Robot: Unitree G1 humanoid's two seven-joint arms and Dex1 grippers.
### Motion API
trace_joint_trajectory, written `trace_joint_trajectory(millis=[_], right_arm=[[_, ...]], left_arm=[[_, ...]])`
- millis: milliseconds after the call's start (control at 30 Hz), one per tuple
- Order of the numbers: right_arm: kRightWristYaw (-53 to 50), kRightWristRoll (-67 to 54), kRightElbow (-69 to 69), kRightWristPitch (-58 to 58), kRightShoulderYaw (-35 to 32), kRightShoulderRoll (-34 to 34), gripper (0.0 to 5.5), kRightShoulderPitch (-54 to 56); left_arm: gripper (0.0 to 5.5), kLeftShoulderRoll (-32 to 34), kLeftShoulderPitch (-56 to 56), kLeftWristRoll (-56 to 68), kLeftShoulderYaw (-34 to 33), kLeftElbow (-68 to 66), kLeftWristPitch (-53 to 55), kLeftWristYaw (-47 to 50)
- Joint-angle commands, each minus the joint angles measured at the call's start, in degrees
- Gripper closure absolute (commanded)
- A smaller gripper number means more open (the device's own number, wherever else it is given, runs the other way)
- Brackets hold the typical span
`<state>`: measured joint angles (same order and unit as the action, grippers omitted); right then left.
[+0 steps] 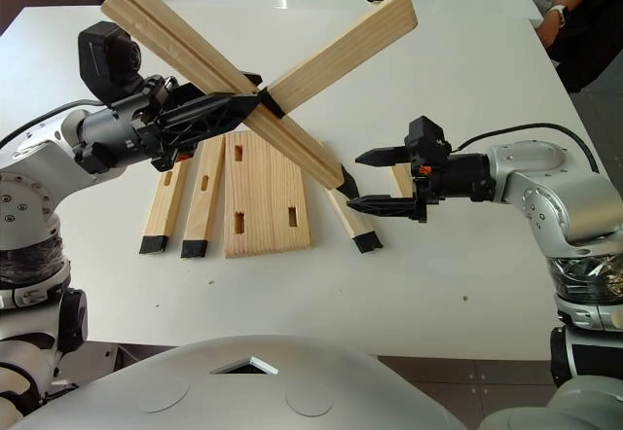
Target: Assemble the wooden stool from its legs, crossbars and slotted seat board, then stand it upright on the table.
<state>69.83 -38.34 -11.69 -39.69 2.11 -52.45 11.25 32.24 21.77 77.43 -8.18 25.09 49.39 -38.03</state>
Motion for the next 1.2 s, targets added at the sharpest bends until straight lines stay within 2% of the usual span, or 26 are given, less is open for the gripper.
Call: trace_joint_trajectory(millis=[33, 200, 433, 667, 833, 1200], right_arm=[[-0.9, 3.5, 1.7, 3.1, -1.3, -0.7, 0.37, -3.0], [-3.1, 3.3, -1.1, 3.0, -4.3, -0.2, 0.37, -7.4], [-8.0, 2.6, -5.4, 2.7, -10.7, 1.3, 0.37, -15.0], [-12.2, 2.3, -8.8, 3.1, -14.6, 3.6, 0.37, -21.1], [-13.4, 2.3, -9.2, 3.2, -15.3, 4.2, 0.37, -21.7], [-12.5, 2.7, -7.3, 3.2, -15.0, 3.1, 0.37, -18.9]], left_arm=[[3.44, 4.5, 1.1, -5.7, -1.8, 0.6, -1.8, -2.5], [3.44, 9.3, -0.8, -10.6, -3.6, 3.3, -3.1, -5.5], [3.44, 14.2, -9.3, -19.1, -7.3, 9.1, -8.1, -9.5], [3.44, 16.9, -22.5, -30.6, -10.5, 9.2, -19.7, -20.8], [3.44, 16.8, -27.1, -36.2, -9.4, 7.7, -26.5, -26.2], [3.44, 13.8, -32.8, -41.7, -5.7, 8.1, -34.8, -27.1]])
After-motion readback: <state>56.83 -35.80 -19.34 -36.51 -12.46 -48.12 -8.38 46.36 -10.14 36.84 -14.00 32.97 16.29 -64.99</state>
